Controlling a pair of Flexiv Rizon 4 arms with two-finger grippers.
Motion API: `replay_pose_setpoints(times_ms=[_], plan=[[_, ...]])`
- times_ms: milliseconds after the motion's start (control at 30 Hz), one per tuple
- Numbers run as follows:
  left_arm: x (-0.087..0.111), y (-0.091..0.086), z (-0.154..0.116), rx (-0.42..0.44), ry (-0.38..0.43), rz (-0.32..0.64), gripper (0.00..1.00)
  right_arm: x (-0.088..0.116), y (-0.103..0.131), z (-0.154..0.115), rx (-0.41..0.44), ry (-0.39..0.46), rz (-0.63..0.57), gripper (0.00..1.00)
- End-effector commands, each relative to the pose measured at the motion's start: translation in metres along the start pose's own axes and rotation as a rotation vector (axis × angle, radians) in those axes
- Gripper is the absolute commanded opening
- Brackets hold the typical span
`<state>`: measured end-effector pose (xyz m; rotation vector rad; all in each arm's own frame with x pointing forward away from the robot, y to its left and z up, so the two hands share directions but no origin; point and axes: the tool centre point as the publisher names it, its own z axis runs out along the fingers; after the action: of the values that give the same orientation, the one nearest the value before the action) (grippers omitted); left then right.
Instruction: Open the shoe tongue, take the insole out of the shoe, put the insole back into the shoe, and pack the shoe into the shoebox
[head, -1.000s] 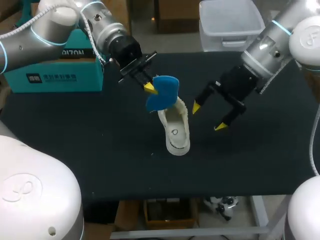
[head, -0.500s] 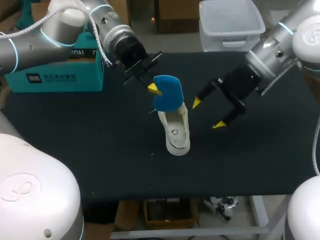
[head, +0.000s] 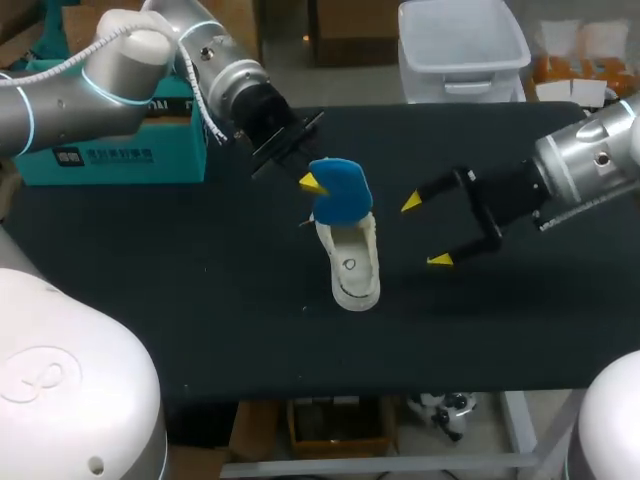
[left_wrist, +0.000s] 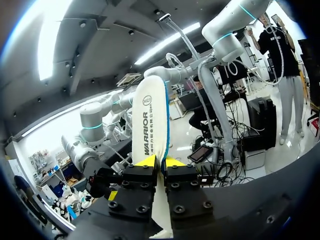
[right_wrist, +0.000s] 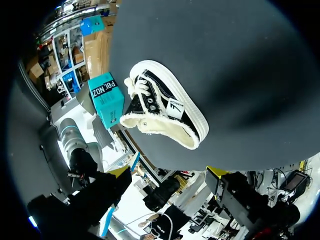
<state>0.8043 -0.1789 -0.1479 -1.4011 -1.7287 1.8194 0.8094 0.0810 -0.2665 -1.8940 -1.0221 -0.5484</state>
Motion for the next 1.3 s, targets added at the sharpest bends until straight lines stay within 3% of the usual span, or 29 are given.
replay_pose_setpoints(times_ms=[33,400,467,633,967,1300], plan=[[0.006,-0.002,0.005,-0.012,-0.050,0.023,0.00,-0.002,0.011,-0.002,0.060,0.075,0.002,1.00],[0.010,-0.004,0.010,-0.001,-0.130,0.093,0.00,0.007,0.022,-0.004,0.101,0.083,0.019,1.00],[0.009,-0.010,0.000,0.088,-0.227,0.080,0.00,0.012,0.024,-0.005,0.116,0.081,0.031,1.00],[0.002,-0.011,-0.013,0.190,-0.301,0.010,0.00,0.013,0.025,-0.004,0.124,0.072,0.039,1.00],[-0.003,-0.014,-0.014,0.205,-0.318,-0.013,0.00,0.008,0.026,-0.004,0.131,0.072,0.050,1.00],[0.000,-0.011,0.000,0.106,-0.177,0.051,0.00,0.012,0.028,-0.001,0.158,0.062,0.050,1.00]])
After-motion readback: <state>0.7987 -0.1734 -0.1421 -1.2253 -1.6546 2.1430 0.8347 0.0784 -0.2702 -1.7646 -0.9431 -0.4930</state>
